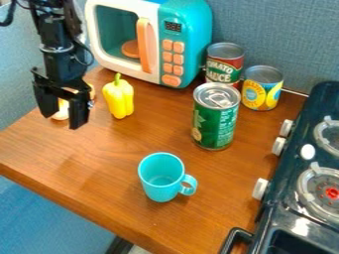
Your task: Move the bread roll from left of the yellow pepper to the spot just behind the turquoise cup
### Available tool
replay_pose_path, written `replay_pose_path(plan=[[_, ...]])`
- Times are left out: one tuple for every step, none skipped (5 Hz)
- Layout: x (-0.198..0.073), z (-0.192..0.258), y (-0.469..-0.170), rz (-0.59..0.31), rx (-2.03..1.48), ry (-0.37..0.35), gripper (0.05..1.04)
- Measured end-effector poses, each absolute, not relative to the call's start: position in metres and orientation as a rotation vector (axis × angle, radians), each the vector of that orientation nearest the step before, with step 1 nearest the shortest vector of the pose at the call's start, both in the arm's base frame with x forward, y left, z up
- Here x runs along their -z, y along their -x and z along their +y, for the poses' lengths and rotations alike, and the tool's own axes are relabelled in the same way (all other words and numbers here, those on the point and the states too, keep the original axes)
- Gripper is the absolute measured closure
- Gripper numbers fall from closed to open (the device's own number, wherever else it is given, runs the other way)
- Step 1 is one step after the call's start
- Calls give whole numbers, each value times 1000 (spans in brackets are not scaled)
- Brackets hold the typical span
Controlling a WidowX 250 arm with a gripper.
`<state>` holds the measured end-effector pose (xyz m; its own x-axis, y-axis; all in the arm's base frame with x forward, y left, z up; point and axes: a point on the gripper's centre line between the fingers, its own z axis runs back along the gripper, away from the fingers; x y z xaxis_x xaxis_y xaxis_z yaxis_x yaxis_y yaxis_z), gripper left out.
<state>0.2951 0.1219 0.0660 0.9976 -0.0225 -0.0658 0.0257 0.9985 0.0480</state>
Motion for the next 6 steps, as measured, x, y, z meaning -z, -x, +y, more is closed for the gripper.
replay_pose_path(plan=[[-65,140,-302,50,27,-79,83],[-74,153,-314,22,35,-77,83],[-84,167,-322,-6,3,-91,83],[-82,173,-331,14,0,-94,83],[-72,177,-340,3,0,-97,83],[-60,177,-348,6,5,-69,83]])
